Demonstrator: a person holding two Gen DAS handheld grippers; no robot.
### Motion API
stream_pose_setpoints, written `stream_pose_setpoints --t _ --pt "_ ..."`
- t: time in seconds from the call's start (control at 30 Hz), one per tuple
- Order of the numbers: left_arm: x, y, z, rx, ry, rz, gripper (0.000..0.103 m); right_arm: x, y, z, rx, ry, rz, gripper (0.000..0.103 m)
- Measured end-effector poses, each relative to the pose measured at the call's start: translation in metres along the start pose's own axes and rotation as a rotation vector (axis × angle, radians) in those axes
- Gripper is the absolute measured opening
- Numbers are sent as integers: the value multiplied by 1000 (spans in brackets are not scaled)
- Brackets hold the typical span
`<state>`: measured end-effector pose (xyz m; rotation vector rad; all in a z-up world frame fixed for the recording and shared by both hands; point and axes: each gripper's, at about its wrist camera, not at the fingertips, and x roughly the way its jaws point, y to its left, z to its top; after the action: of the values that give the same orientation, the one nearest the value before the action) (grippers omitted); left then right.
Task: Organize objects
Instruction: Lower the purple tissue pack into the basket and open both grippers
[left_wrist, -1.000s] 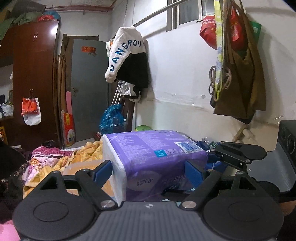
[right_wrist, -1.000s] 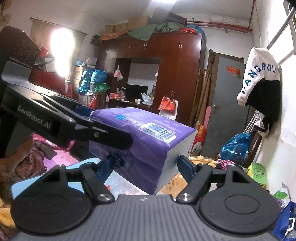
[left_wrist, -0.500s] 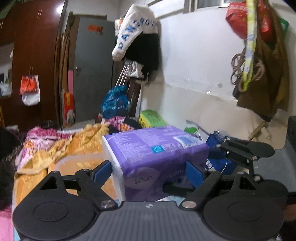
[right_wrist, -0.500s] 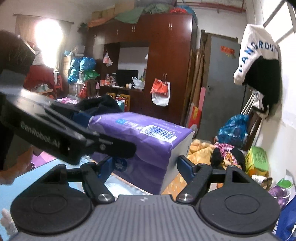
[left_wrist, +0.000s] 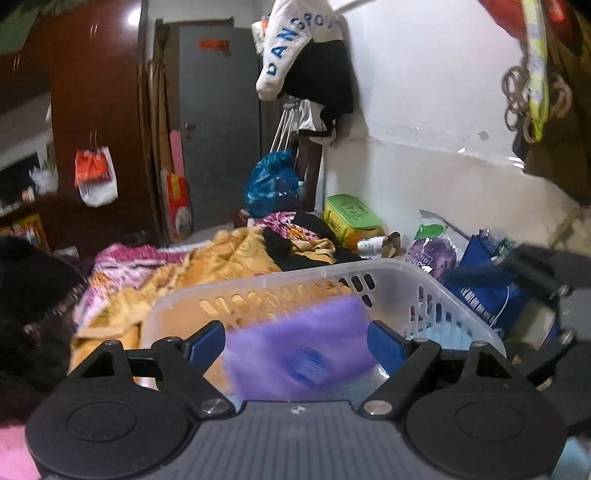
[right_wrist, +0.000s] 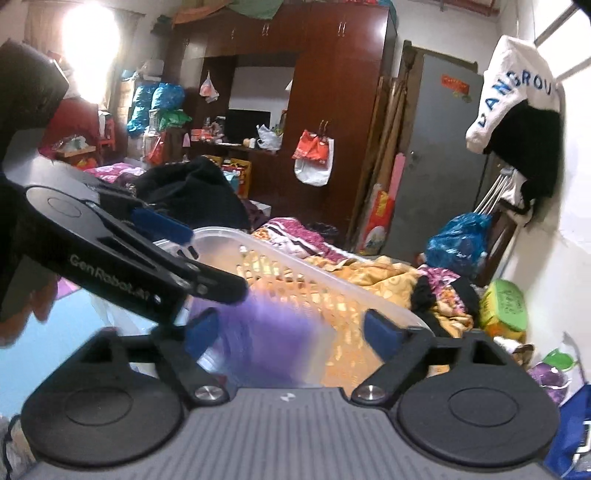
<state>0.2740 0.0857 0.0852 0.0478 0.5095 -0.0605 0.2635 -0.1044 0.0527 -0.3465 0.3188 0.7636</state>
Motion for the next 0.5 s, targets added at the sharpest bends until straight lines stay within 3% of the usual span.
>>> stream_pose_setpoints --t 0.1,0.13,0.23,0.37,0.5 --pt "-38 -6 -10 12 -81 -2 87 -31 -5 -11 66 -20 27 96" --pt "-52 -9 -13 13 -113 -14 89 -41 -4 -16 84 -38 27 102" --pt "-99 -19 -41 37 -191 -42 102 -75 4 -45 131 -99 28 103" --pt "-131 -40 -89 7 -188 -66 102 -89 15 -82 188 -77 62 103" --pt "-130 -58 -121 -40 -115 -181 102 -84 14 -102 238 -31 78 103"
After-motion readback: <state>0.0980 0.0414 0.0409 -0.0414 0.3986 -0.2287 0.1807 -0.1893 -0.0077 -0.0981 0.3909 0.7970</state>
